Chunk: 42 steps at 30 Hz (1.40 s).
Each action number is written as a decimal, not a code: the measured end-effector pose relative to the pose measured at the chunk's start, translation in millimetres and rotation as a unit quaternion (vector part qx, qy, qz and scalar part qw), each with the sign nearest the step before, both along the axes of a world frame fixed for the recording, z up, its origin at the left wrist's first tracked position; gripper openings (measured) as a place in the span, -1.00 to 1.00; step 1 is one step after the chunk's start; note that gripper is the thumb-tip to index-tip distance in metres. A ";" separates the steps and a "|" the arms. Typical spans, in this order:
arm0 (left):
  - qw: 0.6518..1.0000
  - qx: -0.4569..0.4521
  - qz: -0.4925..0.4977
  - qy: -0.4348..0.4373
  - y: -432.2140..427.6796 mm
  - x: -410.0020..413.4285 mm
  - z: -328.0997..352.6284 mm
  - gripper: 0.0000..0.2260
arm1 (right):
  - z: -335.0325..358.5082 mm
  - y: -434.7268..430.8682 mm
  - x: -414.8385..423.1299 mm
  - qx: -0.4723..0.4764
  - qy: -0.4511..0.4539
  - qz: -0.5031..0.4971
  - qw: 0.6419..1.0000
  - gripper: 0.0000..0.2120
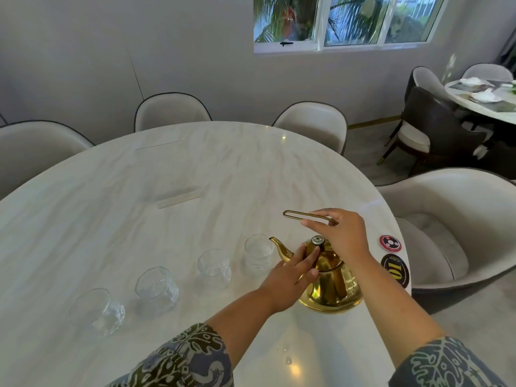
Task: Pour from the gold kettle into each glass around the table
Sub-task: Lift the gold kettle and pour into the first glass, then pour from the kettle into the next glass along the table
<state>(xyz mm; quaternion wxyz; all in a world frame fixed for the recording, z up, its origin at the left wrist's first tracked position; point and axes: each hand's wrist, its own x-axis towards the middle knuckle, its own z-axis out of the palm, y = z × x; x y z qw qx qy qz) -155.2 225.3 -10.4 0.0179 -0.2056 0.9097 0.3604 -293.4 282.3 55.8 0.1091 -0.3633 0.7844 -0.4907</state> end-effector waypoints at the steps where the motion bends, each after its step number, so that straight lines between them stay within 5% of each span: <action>1: 1.000 -0.011 -0.001 -0.002 2.0 0.2 0.9 -0.55 | -1.9 3.1 -0.4 -0.015 -0.014 -0.001 1.000 -0.66; 9: 0.997 -0.058 0.013 0.045 17.9 9.9 7.7 -0.55 | 1.2 20.5 2.4 -0.069 -0.061 -0.001 0.996 -0.69; 19: 0.993 -0.083 0.050 0.074 41.8 47.0 22.0 -0.53 | 24.6 39.8 37.3 -0.072 -0.006 0.024 0.997 -0.70; 42: 0.999 -0.001 0.037 0.039 9.6 148.3 33.8 -0.54 | 39.8 -5.5 139.3 0.005 0.086 0.069 0.994 -0.63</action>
